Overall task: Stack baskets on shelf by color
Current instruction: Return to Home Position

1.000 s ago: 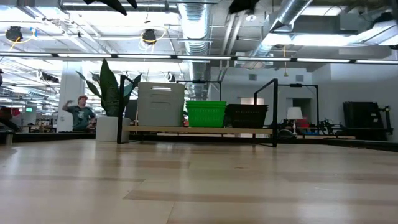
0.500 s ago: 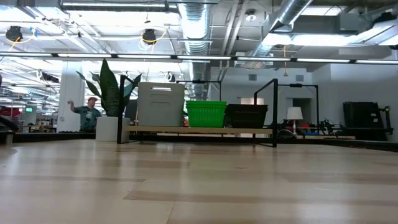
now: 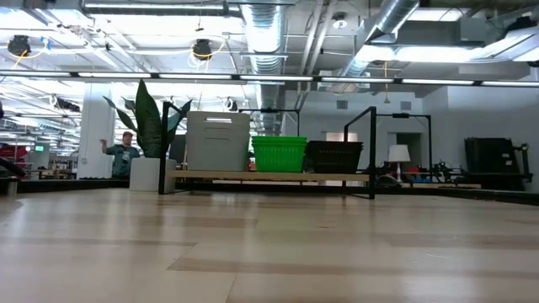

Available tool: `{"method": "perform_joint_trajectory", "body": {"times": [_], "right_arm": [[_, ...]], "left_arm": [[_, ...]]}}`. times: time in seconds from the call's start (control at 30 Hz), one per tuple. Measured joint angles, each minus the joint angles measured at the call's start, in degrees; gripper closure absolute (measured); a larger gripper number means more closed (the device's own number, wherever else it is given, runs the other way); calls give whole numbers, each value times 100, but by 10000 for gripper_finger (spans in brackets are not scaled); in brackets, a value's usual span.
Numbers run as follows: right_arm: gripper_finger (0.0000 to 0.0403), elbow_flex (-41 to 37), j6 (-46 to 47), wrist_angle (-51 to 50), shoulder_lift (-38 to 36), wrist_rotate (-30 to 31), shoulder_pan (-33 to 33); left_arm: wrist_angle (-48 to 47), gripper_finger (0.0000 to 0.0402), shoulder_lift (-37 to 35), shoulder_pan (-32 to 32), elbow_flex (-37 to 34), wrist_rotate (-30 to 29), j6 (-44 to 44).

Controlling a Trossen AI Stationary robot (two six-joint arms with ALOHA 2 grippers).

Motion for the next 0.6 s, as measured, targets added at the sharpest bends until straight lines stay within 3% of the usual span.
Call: {"method": "perform_joint_trajectory", "body": {"times": [0.23,0.4,0.5,0.6], "right_arm": [[290,-2367,1354,1313,-1873,129,-335],[290,-3496,1844,1531,-3369,141,-456],[290,-4119,2267,1491,-4255,447,-441],[290,-4562,2617,1975,-4247,239,-394]], "left_arm": [[628,207,-436,0,-1118,16,-181],[990,207,-692,0,-1671,40,-175],[1038,207,-842,0,-2003,43,-173],[1167,207,-1052,0,-2338,59,-190]]}}
